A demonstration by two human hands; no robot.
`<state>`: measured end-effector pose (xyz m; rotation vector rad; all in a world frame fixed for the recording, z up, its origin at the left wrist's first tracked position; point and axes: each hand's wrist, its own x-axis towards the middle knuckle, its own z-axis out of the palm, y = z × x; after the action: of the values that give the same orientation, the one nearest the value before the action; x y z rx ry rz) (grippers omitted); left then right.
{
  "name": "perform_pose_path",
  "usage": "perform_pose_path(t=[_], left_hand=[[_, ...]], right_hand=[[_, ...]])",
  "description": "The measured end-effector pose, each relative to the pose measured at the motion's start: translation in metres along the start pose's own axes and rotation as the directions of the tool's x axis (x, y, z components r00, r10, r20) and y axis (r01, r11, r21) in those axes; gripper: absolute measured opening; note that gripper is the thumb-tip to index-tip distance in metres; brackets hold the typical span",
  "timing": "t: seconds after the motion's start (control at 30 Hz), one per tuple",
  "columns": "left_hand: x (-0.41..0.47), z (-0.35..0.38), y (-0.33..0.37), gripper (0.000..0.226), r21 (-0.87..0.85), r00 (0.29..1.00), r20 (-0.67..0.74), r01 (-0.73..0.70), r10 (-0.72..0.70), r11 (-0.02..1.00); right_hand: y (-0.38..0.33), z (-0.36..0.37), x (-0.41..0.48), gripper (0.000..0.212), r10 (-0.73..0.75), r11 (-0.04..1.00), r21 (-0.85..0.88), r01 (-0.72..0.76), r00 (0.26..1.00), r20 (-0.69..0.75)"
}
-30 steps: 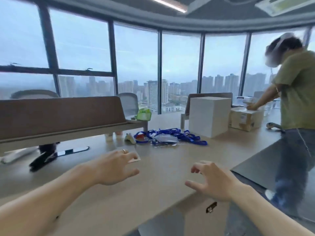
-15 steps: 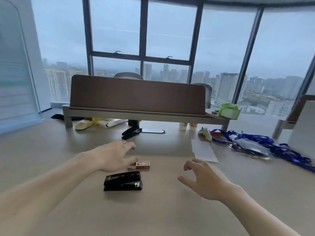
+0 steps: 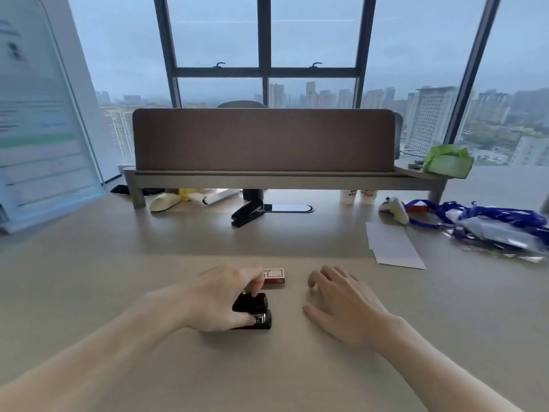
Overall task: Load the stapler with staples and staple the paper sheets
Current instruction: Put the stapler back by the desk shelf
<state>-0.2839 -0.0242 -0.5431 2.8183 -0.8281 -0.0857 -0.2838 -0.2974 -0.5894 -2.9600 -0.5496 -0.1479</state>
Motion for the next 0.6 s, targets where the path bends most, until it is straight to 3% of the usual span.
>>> perform_pose_path(t=[0.17,0.33,0.47,0.6], left_hand=[[0.003,-0.007,-0.013,0.039,-0.079,0.995,-0.098,-0.002,-0.005,0.997],[0.016,-0.025,-0.042,0.036,-0.142,0.912,-0.353,0.169,-0.209,0.975],[0.032,-0.007,-0.069,0.038,-0.115,0.869,-0.323,0.356,-0.374,0.927],[0.031,0.011,-0.075,0.039,-0.133,0.855,-0.326,0.38,-0.403,0.915]], right_hand=[[0.001,0.011,0.01,0.04,-0.015,1.0,-0.006,0.015,0.998,-0.06],[-0.002,0.011,0.028,0.036,-0.005,1.0,-0.003,0.005,0.999,-0.05],[-0.002,0.014,0.042,0.033,0.0,1.0,-0.005,-0.001,0.999,-0.054],[0.001,0.017,0.055,0.031,0.011,1.0,0.004,-0.01,0.998,-0.063]])
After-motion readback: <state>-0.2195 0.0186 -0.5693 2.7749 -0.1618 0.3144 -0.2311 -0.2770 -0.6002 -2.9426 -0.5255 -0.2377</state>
